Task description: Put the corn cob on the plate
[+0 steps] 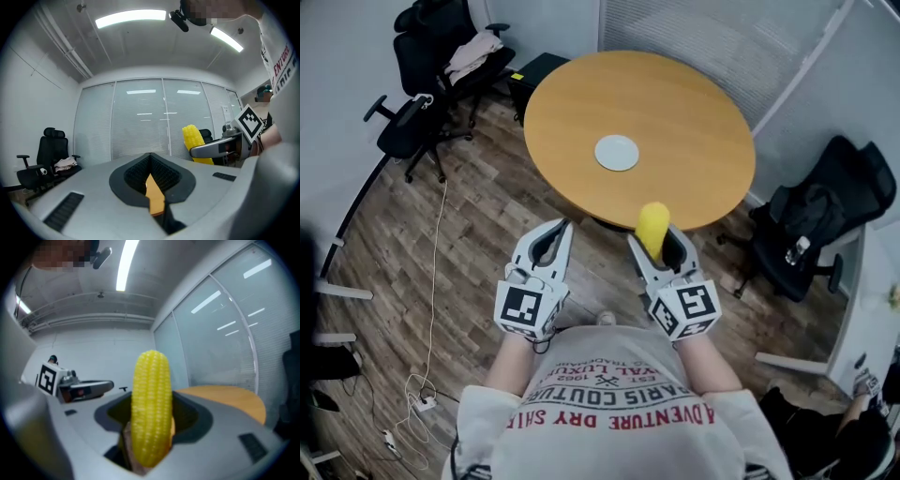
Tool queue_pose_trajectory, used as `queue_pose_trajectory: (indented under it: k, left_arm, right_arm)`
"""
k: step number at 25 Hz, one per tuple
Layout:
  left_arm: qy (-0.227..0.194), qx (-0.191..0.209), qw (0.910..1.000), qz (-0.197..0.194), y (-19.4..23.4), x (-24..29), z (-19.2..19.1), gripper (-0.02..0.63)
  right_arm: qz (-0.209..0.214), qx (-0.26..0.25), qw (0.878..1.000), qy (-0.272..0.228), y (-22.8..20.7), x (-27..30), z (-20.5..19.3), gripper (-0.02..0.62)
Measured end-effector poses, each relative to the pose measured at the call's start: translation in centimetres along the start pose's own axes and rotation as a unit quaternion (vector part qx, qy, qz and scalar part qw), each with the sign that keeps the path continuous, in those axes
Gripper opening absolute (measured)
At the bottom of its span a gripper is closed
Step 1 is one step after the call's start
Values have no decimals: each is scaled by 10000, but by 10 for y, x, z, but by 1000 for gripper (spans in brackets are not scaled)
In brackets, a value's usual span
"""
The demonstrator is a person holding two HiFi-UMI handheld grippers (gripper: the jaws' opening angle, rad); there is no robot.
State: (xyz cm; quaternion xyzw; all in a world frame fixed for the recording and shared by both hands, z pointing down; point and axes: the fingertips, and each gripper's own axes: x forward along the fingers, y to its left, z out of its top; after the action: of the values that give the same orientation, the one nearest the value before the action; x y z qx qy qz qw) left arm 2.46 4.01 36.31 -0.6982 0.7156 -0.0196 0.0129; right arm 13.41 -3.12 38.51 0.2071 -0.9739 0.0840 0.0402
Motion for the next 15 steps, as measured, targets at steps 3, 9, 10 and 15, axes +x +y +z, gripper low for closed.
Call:
queue_pose_trajectory:
  k: [3, 9, 10, 15]
  left_arm:
    - [11, -48, 10000, 49, 4, 25, -2, 32]
    - [71, -80, 9999, 14, 22, 63, -8, 32]
    - [78, -88, 9999, -2, 27, 69, -10, 32]
    - [112, -146, 9996, -230, 58, 106, -22, 32]
  right_arm:
    - [35, -3, 10000, 68, -22, 11, 1, 265]
    - [27, 95, 9998, 144, -49, 44, 1, 265]
    - [15, 110, 9998, 153, -53, 50, 1, 265]
    - [-168, 213, 9995, 132, -68, 90, -1, 265]
